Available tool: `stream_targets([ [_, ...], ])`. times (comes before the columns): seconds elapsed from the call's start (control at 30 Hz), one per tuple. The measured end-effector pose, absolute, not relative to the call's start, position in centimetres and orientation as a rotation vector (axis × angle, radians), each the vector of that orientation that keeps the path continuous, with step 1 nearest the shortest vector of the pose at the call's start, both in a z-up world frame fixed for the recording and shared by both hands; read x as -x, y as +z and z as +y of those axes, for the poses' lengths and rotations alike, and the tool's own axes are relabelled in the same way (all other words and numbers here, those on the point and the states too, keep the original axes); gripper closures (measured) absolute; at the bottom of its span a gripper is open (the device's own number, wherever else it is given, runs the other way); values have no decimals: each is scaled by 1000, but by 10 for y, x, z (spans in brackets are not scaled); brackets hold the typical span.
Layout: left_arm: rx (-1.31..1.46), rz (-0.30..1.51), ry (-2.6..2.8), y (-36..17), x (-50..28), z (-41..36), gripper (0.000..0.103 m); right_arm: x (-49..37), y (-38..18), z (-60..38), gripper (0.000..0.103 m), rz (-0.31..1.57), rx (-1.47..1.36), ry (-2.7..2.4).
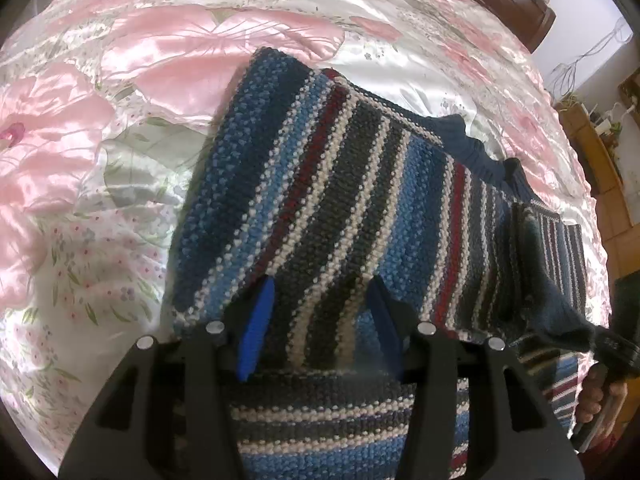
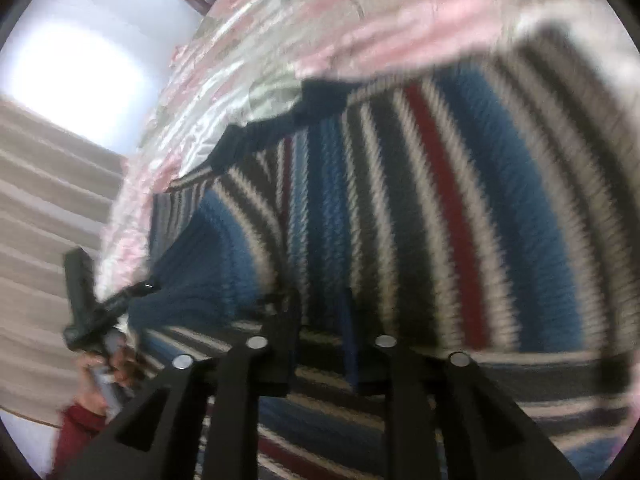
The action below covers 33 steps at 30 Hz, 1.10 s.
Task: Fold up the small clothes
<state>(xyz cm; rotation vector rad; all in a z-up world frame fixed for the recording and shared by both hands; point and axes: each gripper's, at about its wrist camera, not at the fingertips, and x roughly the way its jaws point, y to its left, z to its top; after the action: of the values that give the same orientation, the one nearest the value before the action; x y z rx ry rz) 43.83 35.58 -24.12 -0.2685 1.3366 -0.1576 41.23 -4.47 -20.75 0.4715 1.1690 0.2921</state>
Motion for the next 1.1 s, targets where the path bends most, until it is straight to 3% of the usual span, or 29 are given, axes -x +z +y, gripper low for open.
stream_targets([
  [0.03,266,1335,-157,-241,-438,355,51,-412,-198,-41,62,1152,-406,275],
  [0.3,266,1336,-160,-241,-439,350,45,-414,-140,64,54,1074,83,422],
  [0.4,273,1339,-166,-241,-440,351,44,-418,-146,114,51,1098,223,494],
  [0.47,288,1342,-174,-242,-441,353,44,-420,-155,132,43,1121,275,511],
  [0.6,322,1344,-187,-242,-441,359,44,-420,-180,144,43,1167,351,481],
  [0.7,324,1341,-192,-242,-439,360,44,-424,-194,136,54,1197,329,463],
  [0.77,316,1340,-191,-242,-439,359,44,-426,-193,126,82,1194,258,493],
  [0.83,312,1338,-187,-241,-438,358,43,-428,-187,113,90,1193,169,510],
  [1.1,277,1330,-183,-241,-438,352,39,-431,-164,23,92,1141,-177,413],
])
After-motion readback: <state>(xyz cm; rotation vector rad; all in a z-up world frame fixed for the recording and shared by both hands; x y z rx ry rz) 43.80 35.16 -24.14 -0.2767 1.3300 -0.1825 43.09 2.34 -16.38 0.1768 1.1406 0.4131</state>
